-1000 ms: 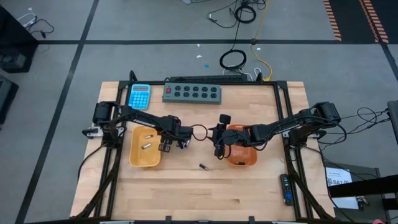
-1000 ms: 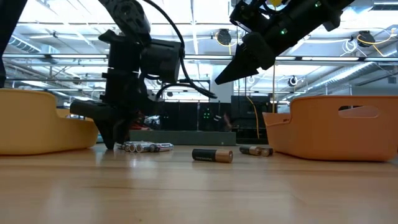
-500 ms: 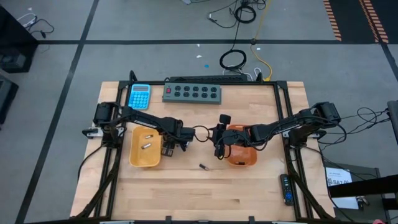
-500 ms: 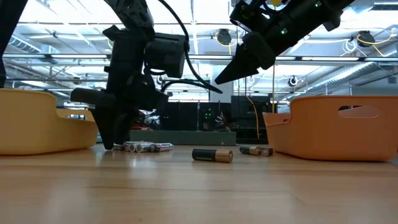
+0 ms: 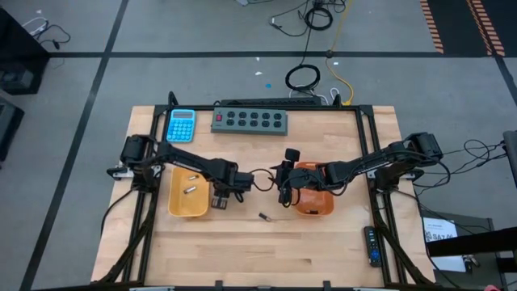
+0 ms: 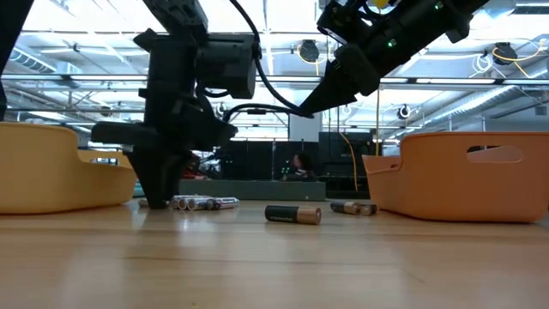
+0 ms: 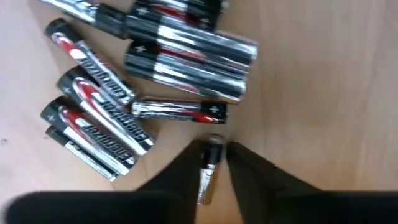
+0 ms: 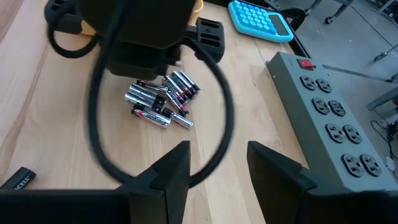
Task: Sort batteries
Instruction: Put the silver battery into the yellow bin
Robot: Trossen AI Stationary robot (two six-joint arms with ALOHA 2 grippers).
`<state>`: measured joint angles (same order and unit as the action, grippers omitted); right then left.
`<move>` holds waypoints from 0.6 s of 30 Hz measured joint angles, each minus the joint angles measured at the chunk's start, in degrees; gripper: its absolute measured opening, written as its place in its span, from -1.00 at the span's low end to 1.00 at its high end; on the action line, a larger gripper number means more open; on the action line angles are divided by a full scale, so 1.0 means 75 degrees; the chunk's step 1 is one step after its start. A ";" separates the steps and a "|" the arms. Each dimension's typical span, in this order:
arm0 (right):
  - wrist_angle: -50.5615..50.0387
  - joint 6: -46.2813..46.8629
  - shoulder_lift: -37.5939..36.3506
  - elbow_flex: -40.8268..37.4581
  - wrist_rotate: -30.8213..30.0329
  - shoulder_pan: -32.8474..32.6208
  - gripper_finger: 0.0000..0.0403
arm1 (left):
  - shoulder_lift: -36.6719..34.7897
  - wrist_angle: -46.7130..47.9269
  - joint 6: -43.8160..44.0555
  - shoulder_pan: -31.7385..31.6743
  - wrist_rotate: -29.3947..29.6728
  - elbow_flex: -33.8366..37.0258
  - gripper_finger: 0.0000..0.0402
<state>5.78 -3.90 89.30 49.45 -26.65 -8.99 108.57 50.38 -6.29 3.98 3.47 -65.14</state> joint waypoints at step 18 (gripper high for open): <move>0.0154 0.0119 -0.0020 -0.0092 0.0006 -0.0003 -0.25 | -0.1087 0.2066 0.1776 0.0444 0.0400 -0.1052 -0.91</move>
<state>6.94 -3.01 89.14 48.76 -26.61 -9.02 100.42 65.88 7.03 7.31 6.47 -73.03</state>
